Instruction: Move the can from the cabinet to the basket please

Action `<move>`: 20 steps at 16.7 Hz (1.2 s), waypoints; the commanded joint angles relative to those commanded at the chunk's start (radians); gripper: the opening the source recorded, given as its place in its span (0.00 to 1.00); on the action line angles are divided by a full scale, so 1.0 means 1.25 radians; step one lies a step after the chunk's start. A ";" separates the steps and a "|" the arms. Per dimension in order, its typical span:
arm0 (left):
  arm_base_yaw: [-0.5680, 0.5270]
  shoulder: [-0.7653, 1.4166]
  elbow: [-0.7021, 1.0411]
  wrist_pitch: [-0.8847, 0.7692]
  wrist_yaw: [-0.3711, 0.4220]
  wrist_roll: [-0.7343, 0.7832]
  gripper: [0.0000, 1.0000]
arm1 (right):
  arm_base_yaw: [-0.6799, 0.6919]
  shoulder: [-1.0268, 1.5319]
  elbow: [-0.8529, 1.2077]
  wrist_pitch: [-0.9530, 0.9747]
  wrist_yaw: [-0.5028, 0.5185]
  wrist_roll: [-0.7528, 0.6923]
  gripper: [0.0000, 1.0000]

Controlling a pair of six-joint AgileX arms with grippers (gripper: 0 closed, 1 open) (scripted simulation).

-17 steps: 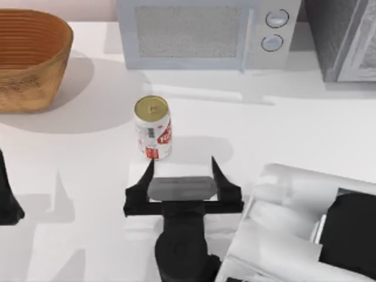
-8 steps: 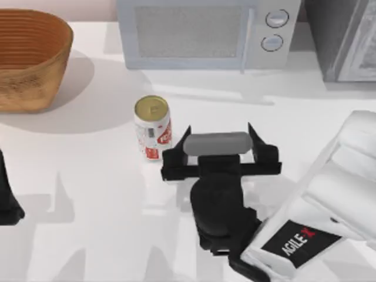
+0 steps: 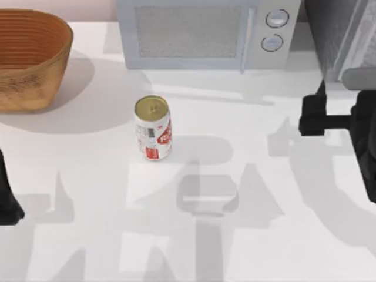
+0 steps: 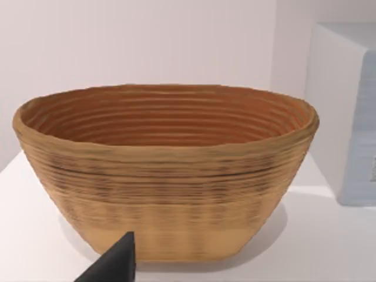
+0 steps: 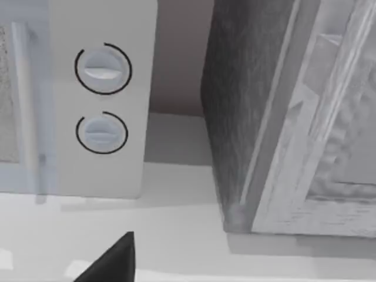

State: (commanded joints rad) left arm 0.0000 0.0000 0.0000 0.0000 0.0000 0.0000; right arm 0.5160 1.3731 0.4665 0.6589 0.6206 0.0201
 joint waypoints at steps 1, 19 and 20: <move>0.000 0.000 0.000 0.000 0.000 0.000 1.00 | -0.044 -0.109 -0.039 -0.059 -0.046 -0.001 1.00; 0.000 0.000 0.000 0.000 0.000 0.000 1.00 | -0.413 -1.099 -0.373 -0.527 -0.496 -0.016 1.00; 0.000 0.000 0.000 0.000 0.000 0.000 1.00 | -0.413 -1.099 -0.373 -0.527 -0.496 -0.016 1.00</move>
State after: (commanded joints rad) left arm 0.0000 0.0000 0.0000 0.0000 0.0000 0.0000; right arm 0.0000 0.0000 0.0000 0.0000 0.0000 0.0000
